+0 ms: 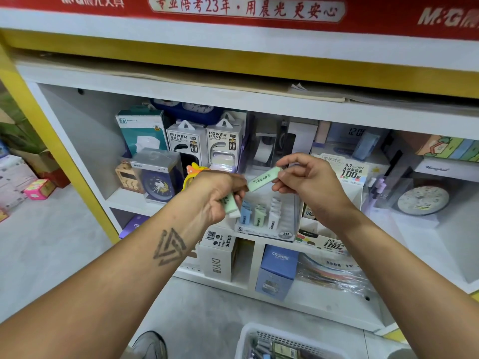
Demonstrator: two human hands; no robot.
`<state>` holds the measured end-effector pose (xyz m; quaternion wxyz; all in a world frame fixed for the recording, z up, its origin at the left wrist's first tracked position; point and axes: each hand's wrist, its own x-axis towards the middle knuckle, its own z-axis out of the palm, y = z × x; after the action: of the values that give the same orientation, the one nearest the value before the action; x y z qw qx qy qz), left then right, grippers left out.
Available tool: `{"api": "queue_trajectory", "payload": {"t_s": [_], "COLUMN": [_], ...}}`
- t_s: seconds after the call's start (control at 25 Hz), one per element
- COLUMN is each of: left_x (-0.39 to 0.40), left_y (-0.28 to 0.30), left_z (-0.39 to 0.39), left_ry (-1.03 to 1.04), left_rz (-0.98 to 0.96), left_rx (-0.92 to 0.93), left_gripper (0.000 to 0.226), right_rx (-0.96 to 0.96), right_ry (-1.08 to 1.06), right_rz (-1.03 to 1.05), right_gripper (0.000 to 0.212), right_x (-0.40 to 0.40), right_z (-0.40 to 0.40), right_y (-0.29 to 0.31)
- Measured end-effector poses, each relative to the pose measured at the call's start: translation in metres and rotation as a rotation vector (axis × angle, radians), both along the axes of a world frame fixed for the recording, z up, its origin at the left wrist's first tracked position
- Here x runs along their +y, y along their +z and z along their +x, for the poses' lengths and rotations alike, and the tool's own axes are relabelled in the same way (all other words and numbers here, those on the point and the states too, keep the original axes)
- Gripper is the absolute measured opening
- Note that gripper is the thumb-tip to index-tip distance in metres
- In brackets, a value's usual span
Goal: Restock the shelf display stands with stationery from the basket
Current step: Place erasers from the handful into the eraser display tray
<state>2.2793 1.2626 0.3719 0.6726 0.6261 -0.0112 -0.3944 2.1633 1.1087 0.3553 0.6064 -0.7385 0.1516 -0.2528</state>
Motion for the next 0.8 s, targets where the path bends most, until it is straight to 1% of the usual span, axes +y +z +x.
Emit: {"api": "queue_trajectory", "payload": {"t_s": [0.08, 0.16, 0.24, 0.36, 0.48, 0.64, 0.72, 0.8], "left_x": [0.001, 0.003, 0.005, 0.008, 0.009, 0.009, 0.009, 0.010], "left_y": [0.000, 0.001, 0.003, 0.003, 0.004, 0.005, 0.006, 0.007], "left_z": [0.006, 0.010, 0.011, 0.011, 0.008, 0.009, 0.009, 0.008], "left_ry": [0.021, 0.035, 0.052, 0.078, 0.060, 0.085, 0.092, 0.081], "left_rz": [-0.012, -0.019, -0.039, -0.080, -0.070, -0.078, -0.090, -0.110], "left_rx": [0.043, 0.081, 0.123, 0.150, 0.131, 0.093, 0.092, 0.112], "left_gripper": [0.018, 0.016, 0.018, 0.031, 0.042, 0.046, 0.044, 0.036], "right_rx": [0.016, 0.037, 0.077, 0.187, 0.260, 0.312, 0.311, 0.298], "right_ry": [-0.085, -0.127, -0.148, -0.166, -0.141, -0.066, -0.055, -0.043], "right_rz": [-0.161, -0.353, -0.548, -0.801, -0.930, -1.023, -1.035, -1.034], "right_gripper": [0.018, 0.026, 0.024, 0.021, 0.022, 0.013, 0.011, 0.010], "right_x": [-0.002, -0.003, -0.002, 0.001, 0.005, 0.008, 0.009, 0.009], "right_z": [0.002, 0.003, 0.005, 0.009, 0.012, 0.012, 0.012, 0.013], "right_y": [-0.002, -0.006, -0.012, -0.020, -0.024, -0.028, -0.027, -0.026]}}
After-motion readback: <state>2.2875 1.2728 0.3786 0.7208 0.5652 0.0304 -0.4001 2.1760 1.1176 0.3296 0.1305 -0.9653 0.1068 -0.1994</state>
